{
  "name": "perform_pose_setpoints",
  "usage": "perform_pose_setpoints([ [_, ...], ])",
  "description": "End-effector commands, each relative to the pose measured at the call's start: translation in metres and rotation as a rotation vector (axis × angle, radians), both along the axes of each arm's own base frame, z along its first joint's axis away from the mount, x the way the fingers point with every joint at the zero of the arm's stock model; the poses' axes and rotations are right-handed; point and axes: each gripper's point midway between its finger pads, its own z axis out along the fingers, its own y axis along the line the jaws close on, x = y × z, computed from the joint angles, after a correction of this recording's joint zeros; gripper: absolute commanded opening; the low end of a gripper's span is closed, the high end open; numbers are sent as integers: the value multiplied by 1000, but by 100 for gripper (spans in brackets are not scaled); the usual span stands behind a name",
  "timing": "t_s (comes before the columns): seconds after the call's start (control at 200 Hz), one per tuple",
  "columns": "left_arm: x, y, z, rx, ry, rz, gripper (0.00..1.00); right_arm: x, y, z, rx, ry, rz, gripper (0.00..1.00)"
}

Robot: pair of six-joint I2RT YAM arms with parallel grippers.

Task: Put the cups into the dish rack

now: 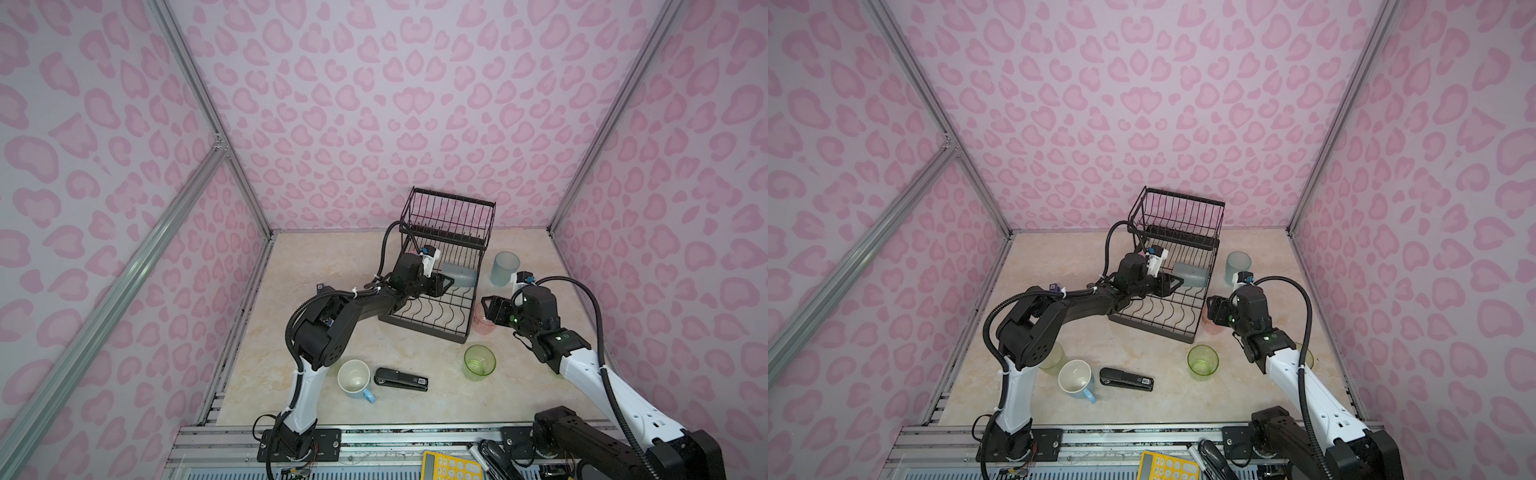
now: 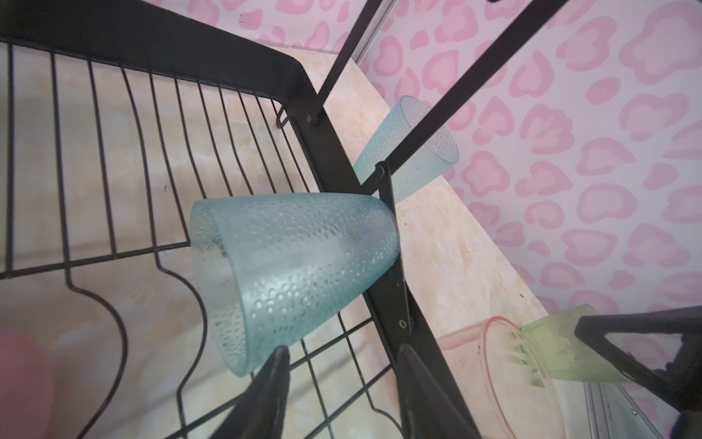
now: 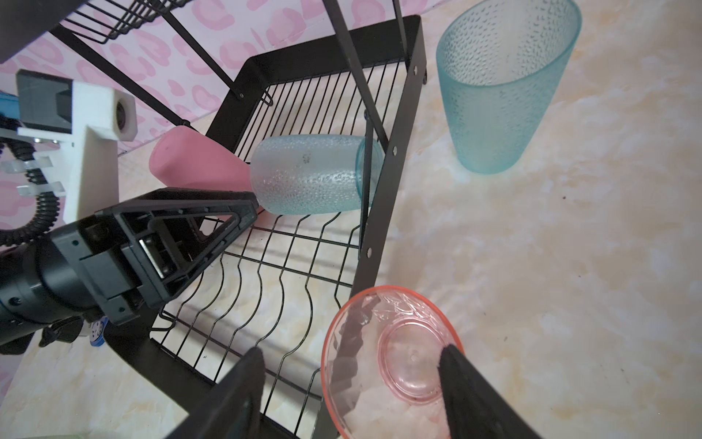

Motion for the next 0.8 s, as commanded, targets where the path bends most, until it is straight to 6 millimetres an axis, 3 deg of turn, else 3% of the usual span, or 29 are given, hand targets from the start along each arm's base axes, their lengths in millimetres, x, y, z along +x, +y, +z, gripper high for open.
perform_pose_setpoints([
  [0.0, -1, -5, 19, -44, -55, -30, 48, 2, 1, 1, -5, -17, 10, 72],
  [0.215, 2, -3, 16, -36, -53, -9, 48, 2, 3, 2, -1, -23, 22, 72],
  [0.23, -1, 1, 5, -17, -36, -1, 48, 2, 3, 2, -3, -23, 22, 72],
  [0.265, 0, 5, 3, -5, -38, 19, 48, 2, 2, 2, -4, -25, 19, 72],
  [0.56, 9, 24, 4, -32, -59, 155, 60, 2, 1, 1, -7, -30, 14, 72],
  [0.795, 15, 12, 1, -63, -57, 128, 64, 0, 1, 3, -8, -39, 14, 72],
])
